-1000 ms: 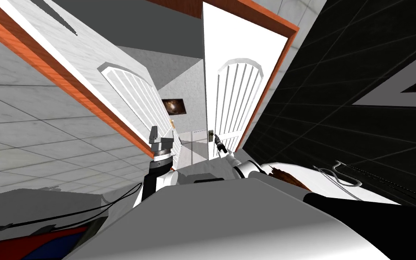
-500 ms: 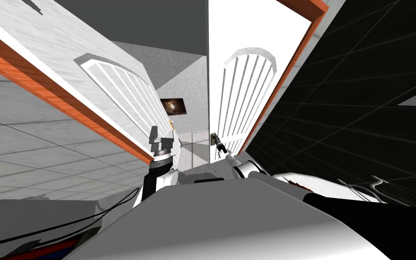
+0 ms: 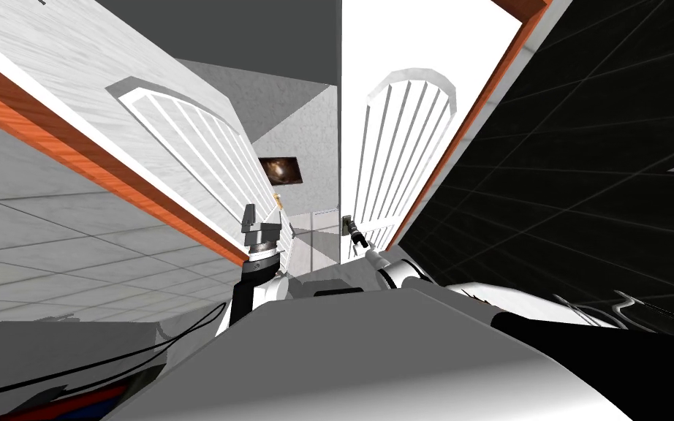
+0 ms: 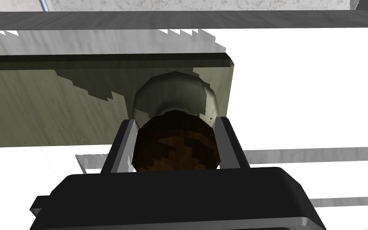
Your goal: Push the door open
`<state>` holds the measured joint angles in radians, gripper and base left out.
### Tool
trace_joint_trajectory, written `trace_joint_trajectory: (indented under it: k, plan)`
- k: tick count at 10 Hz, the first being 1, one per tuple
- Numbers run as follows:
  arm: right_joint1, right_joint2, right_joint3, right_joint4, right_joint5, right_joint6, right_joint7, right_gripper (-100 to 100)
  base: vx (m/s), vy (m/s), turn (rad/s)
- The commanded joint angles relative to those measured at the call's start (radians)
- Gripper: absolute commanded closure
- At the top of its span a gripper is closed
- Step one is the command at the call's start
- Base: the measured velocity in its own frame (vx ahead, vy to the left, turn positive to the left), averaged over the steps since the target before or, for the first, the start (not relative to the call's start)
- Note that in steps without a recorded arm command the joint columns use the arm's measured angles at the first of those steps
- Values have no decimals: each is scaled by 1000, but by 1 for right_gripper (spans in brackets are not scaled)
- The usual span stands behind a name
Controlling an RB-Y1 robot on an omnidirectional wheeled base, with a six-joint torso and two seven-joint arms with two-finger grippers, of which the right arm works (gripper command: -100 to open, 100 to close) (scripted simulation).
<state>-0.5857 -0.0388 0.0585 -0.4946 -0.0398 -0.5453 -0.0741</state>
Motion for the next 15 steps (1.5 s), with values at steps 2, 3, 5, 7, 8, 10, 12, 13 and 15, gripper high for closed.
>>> trace_joint_trajectory:
  k: [2, 3, 5, 7, 8, 10, 12, 13, 15]
  plan:
    - [6, 1, 0, 3, 0, 0, -1, 100, 0, 0, 0]
    - [2, -10, -10, 1, -5, 0, 3, 100, 95, 48, -19]
    - [3, -20, -20, 2, -9, 0, 7, 100, 146, 96, -40]
    - [5, -31, -33, 3, -15, 0, 12, 100, 144, 90, -35]
    - [6, -34, -37, 3, -17, 0, 13, 100, 141, 79, -22]
    - [6, -34, -37, 3, -17, 0, 13, 100, 76, 34, 0]
    - [9, -49, -58, 5, -27, 0, 20, 100, 165, 100, -63]
    - [11, -56, -67, 6, -31, 1, 24, 100, 195, 151, -63]
    - [13, -65, -82, 7, -38, 1, 29, 100, 123, 94, -40]
